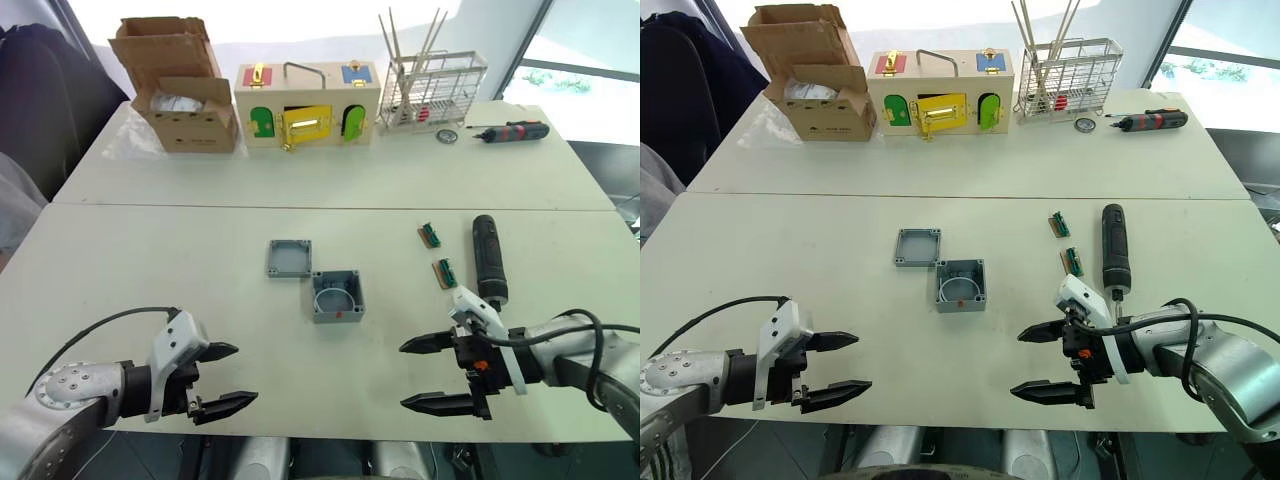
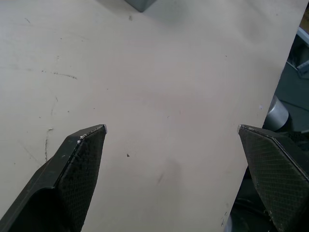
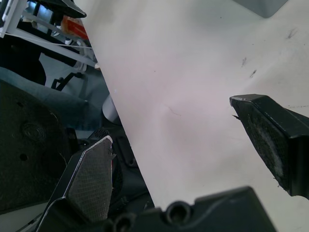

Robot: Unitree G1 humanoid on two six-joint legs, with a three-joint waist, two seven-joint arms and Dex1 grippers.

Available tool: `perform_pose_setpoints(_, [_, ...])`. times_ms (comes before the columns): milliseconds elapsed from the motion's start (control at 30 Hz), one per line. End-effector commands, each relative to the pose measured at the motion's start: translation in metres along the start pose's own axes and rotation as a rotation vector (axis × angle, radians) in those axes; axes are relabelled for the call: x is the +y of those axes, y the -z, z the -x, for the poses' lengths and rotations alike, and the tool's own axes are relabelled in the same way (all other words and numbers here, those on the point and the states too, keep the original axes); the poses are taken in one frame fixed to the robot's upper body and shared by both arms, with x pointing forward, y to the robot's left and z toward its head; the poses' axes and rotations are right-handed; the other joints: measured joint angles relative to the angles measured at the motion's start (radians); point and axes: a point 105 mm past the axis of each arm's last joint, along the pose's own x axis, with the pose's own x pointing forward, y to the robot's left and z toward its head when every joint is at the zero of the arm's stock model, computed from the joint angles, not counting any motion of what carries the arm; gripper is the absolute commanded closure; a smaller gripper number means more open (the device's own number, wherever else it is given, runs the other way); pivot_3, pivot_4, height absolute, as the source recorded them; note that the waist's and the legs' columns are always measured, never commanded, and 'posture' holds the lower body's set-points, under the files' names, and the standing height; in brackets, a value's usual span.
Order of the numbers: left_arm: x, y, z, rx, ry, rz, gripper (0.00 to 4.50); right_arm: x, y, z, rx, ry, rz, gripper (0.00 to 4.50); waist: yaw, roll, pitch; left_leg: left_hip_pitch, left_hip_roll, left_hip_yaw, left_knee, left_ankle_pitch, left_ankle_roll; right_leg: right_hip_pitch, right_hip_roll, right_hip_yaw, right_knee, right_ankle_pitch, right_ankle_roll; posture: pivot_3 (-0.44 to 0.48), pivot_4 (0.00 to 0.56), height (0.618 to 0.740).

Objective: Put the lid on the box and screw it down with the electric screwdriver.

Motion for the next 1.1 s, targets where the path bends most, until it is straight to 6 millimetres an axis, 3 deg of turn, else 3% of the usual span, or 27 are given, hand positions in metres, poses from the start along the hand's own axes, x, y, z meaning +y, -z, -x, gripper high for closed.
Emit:
perform_pose_setpoints(33, [-0.001, -0.006, -0.001, -0.02, -0.001, -0.028, 0.02, 0.0, -0.005, -0.001, -0.012, 0.004, 0.04, 0.0, 0.0, 0.0, 0.0, 0.0, 0.0, 0.0, 0.0, 0.0, 0.0, 0.0, 0.0, 0.0, 0.0, 0.0, 0.0, 0.0, 0.15, 0.731])
perform_pose_setpoints(500, [0.001, -0.005, 0.004, -0.001, -0.006, -0.027, 0.02, -0.001, -0.004, -0.002, -0.017, 0.005, 0.047, 0.0, 0.0, 0.0, 0.0, 0.0, 0.0, 0.0, 0.0, 0.0, 0.0, 0.0, 0.0, 0.0, 0.0, 0.0, 0.0, 0.0, 0.15, 0.731])
perform_pose_setpoints(667, [0.029, -0.007, 0.015, 0.067, -0.119, -0.085, 0.02, -0.01, -0.006, 0.006, 0.01, 0.067, 0.063, 0.0, 0.001, 0.0, 0.0, 0.0, 0.0, 0.0, 0.0, 0.0, 0.0, 0.0, 0.0, 0.0, 0.0, 0.0, 0.0, 0.0, 0.15, 0.731])
perform_pose_setpoints(767, [0.053, -0.031, 0.03, 0.03, -0.188, -0.108, 0.02, -0.013, -0.017, 0.021, -0.017, 0.081, 0.03, 0.0, 0.001, 0.0, 0.0, 0.0, 0.0, 0.0, 0.0, 0.0, 0.0, 0.0, 0.0, 0.0, 0.0, 0.0, 0.0, 0.0, 0.15, 0.731])
perform_pose_setpoints(867, [0.06, -0.082, 0.037, -0.006, -0.121, -0.215, 0.02, -0.005, -0.029, 0.029, -0.038, 0.049, 0.005, 0.0, 0.004, -0.001, 0.001, 0.0, 0.0, -0.001, 0.001, 0.0, 0.0, 0.0, 0.0, -0.001, 0.001, 0.001, 0.001, 0.0, 0.15, 0.731])
perform_pose_setpoints(967, [0.058, -0.109, 0.024, 0.003, -0.04, -0.277, 0.02, -0.003, -0.034, 0.019, -0.056, 0.043, 0.02, 0.0, 0.003, -0.002, 0.0, -0.001, -0.001, -0.002, 0.002, 0.0, 0.0, 0.0, 0.001, -0.002, 0.001, 0.001, 0.001, 0.0, 0.15, 0.731])
perform_pose_setpoints(1100, [0.043, -0.14, -0.009, 0.001, 0.123, -0.394, 0.02, -0.004, -0.039, 0.007, -0.085, 0.061, 0.038, 0.0, -0.004, -0.002, 0.001, 0.0, -0.003, 0.001, 0.002, 0.002, -0.003, 0.0, 0.0, -0.001, 0.002, 0.001, 0.002, 0.0, 0.15, 0.731])
